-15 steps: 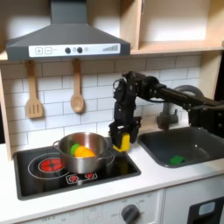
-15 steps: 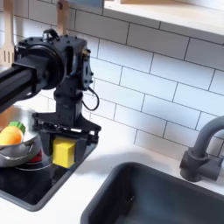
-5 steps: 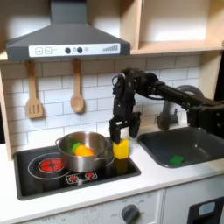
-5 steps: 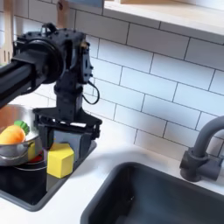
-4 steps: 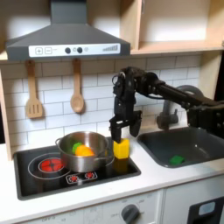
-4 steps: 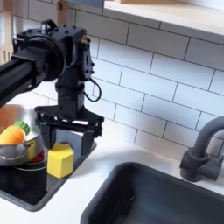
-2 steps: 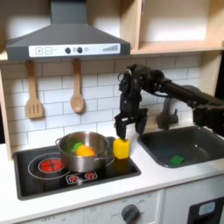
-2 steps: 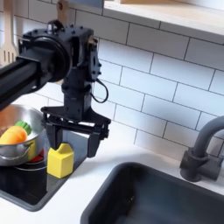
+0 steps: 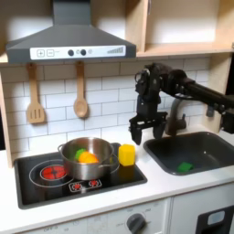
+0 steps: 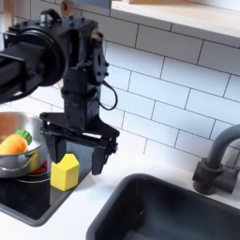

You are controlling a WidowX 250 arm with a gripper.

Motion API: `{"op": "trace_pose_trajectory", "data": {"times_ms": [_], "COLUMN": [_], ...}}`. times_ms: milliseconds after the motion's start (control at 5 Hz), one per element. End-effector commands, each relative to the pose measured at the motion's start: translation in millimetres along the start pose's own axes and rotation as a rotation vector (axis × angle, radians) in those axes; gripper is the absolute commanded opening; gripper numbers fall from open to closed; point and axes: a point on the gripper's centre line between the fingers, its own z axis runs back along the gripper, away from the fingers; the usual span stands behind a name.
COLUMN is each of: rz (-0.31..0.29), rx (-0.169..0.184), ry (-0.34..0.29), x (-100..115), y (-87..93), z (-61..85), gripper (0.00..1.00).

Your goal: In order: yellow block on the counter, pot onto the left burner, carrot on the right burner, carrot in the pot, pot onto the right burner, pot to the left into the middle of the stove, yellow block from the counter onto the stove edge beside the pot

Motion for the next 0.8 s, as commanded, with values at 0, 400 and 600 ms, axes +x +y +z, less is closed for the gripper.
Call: {"op": "trace_pose_trajectory", "data": {"times_ms": [0, 400, 600], "rz": [-0.095, -0.169, -0.157], "rx": [0.018, -0.009, 0.023], "ry": [0.015, 0.005, -0.068], "x": [-40, -73, -74], "y": [22.2, 48.2, 54.6], "z": [1.4, 17.9, 20.3], "gripper": [1.00, 1.00, 1.00]}}
